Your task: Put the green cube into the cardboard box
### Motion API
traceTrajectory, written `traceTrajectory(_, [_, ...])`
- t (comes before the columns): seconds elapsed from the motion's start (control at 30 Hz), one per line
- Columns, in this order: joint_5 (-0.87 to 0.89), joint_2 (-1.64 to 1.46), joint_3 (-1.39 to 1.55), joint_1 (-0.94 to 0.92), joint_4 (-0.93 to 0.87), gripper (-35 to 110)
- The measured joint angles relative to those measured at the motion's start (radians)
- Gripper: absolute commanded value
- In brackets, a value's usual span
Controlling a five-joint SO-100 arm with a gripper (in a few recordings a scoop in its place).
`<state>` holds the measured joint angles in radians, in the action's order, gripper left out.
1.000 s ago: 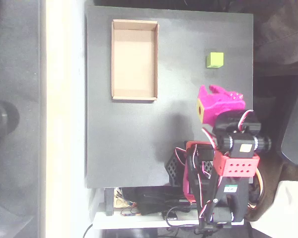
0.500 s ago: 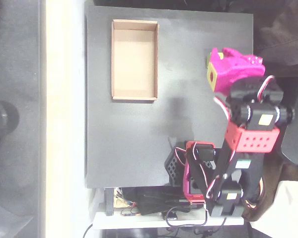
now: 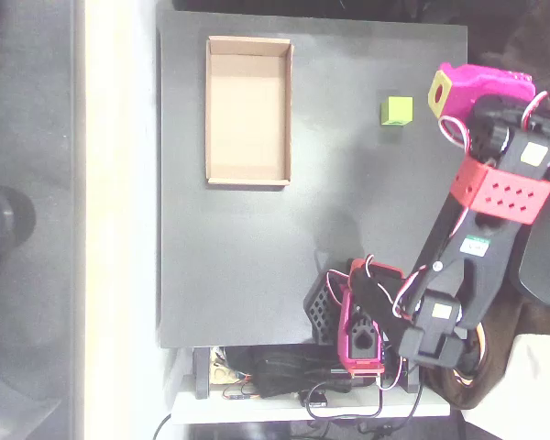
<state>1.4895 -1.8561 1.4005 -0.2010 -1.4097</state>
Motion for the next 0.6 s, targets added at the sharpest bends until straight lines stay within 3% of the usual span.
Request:
traceTrajectory(0.37, [0.0,0.129,-0.049,-0.02,0.002,7])
traceTrajectory(0.6, [0.0,0.17,-0.049,-0.02,0.002,25])
